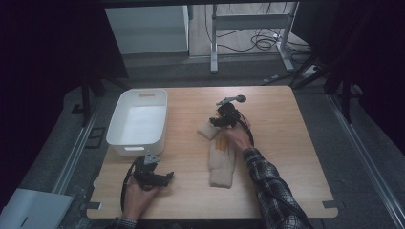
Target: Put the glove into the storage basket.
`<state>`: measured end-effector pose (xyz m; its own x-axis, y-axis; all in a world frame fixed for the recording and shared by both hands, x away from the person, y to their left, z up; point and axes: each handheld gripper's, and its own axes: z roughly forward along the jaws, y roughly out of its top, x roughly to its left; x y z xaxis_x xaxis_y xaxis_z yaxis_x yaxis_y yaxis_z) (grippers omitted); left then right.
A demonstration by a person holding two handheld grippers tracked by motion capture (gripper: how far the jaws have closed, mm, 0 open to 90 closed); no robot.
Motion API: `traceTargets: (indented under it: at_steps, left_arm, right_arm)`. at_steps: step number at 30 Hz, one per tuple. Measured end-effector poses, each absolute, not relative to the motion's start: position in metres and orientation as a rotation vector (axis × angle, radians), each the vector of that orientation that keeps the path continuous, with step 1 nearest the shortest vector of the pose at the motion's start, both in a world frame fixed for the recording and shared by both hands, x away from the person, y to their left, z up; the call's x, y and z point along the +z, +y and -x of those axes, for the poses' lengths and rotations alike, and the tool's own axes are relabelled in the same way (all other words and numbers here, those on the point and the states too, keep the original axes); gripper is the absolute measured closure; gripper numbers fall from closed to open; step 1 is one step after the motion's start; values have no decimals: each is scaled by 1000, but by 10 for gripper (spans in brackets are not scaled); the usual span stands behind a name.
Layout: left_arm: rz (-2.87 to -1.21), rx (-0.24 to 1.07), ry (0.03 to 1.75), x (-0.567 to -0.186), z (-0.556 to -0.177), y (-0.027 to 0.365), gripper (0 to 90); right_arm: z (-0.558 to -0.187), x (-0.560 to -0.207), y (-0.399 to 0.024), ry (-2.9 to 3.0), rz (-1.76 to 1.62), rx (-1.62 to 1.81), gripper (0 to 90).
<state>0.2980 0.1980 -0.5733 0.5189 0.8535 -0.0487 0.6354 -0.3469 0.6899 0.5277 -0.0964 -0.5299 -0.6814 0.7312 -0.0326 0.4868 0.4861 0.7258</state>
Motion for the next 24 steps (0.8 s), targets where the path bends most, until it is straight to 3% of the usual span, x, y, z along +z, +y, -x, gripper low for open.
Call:
traceTargets:
  at_steps: [6,16,24]
  left_arm:
    - [-2098,424,1207,-573,-298,198,26]
    - [-2098,423,1207,-573,-298,198,26]
    - [-2098,423,1207,-573,-298,198,26]
  right_arm:
    - [-533,-541,-86,2406,-1003,933,412]
    - [-532,-545,-84,2392,-1041,896,637]
    - [-530,-535,-89,2377,-1035,930,655]
